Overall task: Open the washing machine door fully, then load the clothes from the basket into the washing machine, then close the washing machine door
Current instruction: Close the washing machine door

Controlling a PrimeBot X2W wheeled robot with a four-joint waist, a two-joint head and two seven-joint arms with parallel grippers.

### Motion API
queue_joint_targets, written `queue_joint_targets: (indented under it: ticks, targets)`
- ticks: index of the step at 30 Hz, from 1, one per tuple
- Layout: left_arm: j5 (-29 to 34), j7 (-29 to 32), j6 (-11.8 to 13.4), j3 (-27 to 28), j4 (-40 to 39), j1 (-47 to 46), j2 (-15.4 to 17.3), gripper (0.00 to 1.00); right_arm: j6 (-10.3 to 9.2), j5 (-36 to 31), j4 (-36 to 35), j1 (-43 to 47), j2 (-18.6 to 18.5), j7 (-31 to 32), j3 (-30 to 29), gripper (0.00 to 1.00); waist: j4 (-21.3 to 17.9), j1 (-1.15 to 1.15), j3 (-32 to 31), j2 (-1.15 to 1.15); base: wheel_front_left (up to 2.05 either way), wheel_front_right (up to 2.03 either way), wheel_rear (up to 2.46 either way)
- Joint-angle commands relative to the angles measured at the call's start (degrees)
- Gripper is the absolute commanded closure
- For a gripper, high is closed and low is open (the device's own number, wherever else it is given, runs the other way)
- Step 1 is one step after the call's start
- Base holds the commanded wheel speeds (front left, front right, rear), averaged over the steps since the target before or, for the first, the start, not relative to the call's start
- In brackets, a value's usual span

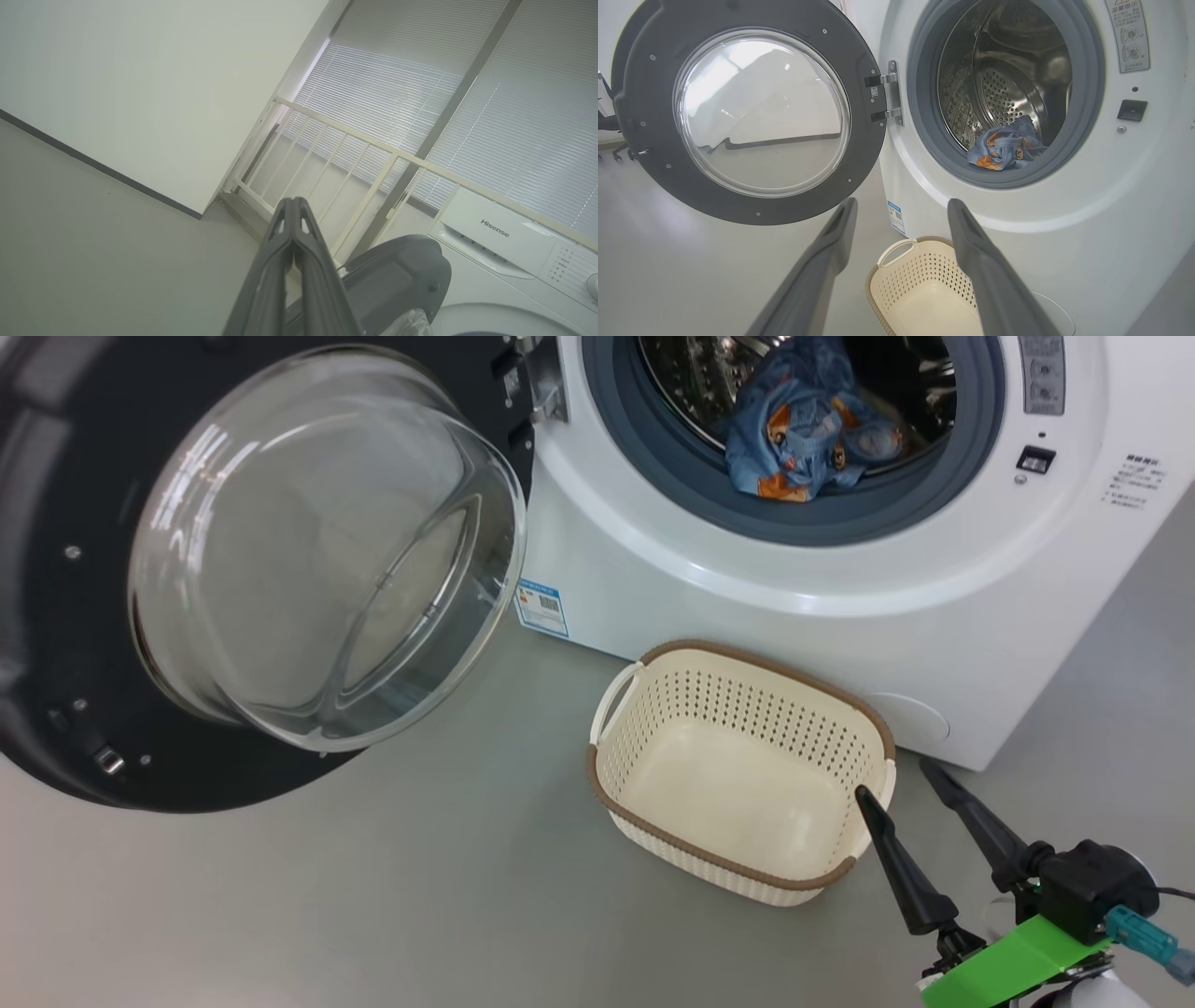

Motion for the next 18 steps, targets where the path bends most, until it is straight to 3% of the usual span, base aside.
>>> queue_joint_targets:
  ticks: [1,7,12,18]
  targets:
    - [-2.84,1.74,0.03,2.03,0.39,-3.36,4.08,1.0,0.25,0.26,-1.49,-1.67,-1.22,-0.29,0.73,0.0,-0.48,0.0,1.48,0.0,0.0,0.0,0.0]
    - [-15.11,11.71,0.03,1.1,10.29,-11.39,8.85,1.0,0.25,0.08,-1.62,-2.78,-2.6,-0.29,0.72,0.0,-0.58,0.0,3.69,0.0,0.0,0.0,0.0]
    - [-19.32,19.37,0.03,-0.74,18.5,-16.04,12.9,1.0,0.25,0.01,-1.73,-3.9,-3.59,-0.29,1.2,0.0,-0.9,0.0,5.23,0.0,0.0,0.0,0.0]
    - [-24.04,28.18,0.03,-2.17,26.66,-20.94,14.45,1.0,0.25,-0.14,-1.91,-4.64,-4.52,-0.29,1.73,0.0,-0.91,0.0,6.61,0.0,0.0,0.0,0.0]
